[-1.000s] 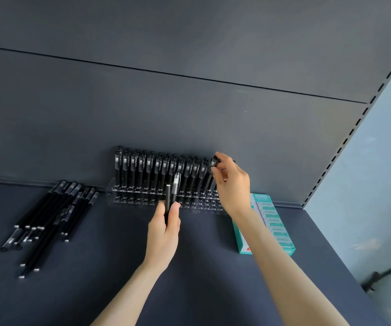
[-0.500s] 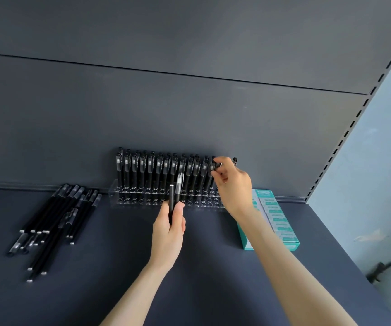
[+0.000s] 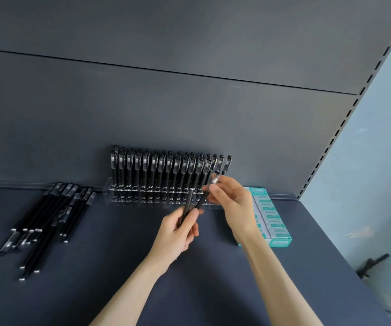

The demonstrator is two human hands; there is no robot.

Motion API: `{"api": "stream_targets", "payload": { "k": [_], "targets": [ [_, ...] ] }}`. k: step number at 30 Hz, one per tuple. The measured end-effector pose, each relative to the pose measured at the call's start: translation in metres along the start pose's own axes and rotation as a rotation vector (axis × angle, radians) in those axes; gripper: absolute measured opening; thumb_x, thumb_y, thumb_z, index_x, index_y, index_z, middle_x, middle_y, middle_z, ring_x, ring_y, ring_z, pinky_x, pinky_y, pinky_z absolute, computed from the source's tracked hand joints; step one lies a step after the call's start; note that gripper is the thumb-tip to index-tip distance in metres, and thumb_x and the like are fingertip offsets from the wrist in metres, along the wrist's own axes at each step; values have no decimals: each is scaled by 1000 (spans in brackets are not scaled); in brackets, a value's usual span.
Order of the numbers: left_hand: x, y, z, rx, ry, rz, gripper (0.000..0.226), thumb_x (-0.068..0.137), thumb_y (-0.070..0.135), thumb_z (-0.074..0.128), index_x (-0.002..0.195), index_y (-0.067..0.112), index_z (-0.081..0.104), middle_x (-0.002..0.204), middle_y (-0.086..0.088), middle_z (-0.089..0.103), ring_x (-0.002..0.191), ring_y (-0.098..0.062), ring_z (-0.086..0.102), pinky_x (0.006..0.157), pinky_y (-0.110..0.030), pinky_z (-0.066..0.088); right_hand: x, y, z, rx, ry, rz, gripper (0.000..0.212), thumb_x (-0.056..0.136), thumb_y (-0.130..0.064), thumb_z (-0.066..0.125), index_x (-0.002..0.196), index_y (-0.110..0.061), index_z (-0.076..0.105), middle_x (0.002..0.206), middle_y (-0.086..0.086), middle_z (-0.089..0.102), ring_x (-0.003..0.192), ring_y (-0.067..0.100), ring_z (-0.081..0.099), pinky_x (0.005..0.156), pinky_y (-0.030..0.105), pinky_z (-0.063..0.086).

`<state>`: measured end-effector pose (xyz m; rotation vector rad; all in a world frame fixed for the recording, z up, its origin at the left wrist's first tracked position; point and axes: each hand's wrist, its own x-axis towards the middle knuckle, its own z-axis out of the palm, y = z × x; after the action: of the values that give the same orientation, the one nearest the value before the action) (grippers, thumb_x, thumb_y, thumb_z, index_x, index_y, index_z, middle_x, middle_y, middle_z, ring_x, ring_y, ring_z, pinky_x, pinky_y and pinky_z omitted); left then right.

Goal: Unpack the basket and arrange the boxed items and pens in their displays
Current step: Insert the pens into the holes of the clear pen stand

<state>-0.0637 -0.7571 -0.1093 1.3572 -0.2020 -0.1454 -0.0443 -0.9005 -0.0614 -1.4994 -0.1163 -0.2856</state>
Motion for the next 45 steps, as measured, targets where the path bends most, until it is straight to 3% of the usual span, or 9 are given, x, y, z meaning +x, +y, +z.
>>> {"api": "stream_targets", "payload": {
  "k": [5, 9, 14, 16, 20, 29, 31, 37, 45],
  "targets": [
    [0, -1, -1, 5, -8, -34, 20, 96, 27, 53, 94, 13, 67, 60, -5, 52, 41, -11, 29, 38, -19, 21, -4, -2, -6, 19, -25, -15, 25, 93, -1, 52, 117, -3, 58, 94, 5, 74, 85, 15, 69, 74, 23, 53],
    [0, -3, 1, 32, 1, -57, 24, 97, 30, 51, 94, 11, 66, 64, -1, 57, 41, -11, 29, 37, -18, 20, -3, -7, -6, -16, 54, -87, 33, 86, -1, 63, 112, -20, 59, 77, 0, 71, 68, 15, 66, 66, 21, 52],
    [5, -2, -4, 23, 233, -27, 24, 98, 32, 48, 92, 15, 65, 68, 4, 57, 43, -9, 33, 37, -19, 22, 17, -19, -12, -247, 295, -268, 36, 83, -10, 69, 105, -36, 59, 72, -5, 65, 67, 23, 64, 71, 32, 52],
    [6, -1, -8, -18, 297, -26, 26, 98, 34, 47, 91, 14, 62, 63, 4, 55, 42, -9, 34, 36, -20, 22, 29, -20, -12, -297, 372, -303, 33, 83, -12, 69, 106, -34, 58, 74, -6, 64, 70, 21, 64, 75, 34, 52],
    [4, 2, -9, 25, 323, 5, 30, 99, 38, 43, 92, 15, 59, 54, 4, 49, 37, -9, 33, 35, -20, 24, 47, -17, -13, -390, 445, -376, 32, 84, -12, 67, 112, -25, 56, 75, -10, 64, 71, 8, 62, 76, 22, 50],
    [5, 5, -8, 8, 329, -8, 31, 100, 36, 42, 92, 12, 59, 54, 2, 41, 38, -6, 30, 36, -16, 23, 56, -1, -5, -528, 353, -379, 29, 86, -15, 66, 112, -25, 57, 72, -19, 57, 68, -6, 55, 67, 1, 37],
    [6, 5, -7, 1, 322, -16, 32, 100, 35, 40, 93, 10, 59, 54, 1, 41, 37, -6, 30, 36, -16, 23, 55, 3, -3, -586, 313, -361, 29, 86, -15, 66, 113, -22, 57, 74, -15, 60, 66, -4, 55, 69, 5, 38],
    [6, 5, -5, -14, 296, -16, 32, 100, 35, 40, 93, 10, 59, 56, -2, 42, 37, -6, 31, 36, -19, 23, 52, 9, -4, -748, 284, -404, 28, 87, -12, 65, 115, -12, 62, 84, 4, 72, 69, 25, 65, 74, 39, 54],
    [5, 0, -6, 41, 266, 35, 29, 99, 37, 43, 88, 15, 60, 55, 3, 47, 41, -12, 36, 40, -24, 31, 51, 11, -6, -886, 256, -406, 28, 87, -13, 65, 115, -14, 64, 81, 1, 72, 69, 24, 66, 72, 39, 53]
  ]
}}
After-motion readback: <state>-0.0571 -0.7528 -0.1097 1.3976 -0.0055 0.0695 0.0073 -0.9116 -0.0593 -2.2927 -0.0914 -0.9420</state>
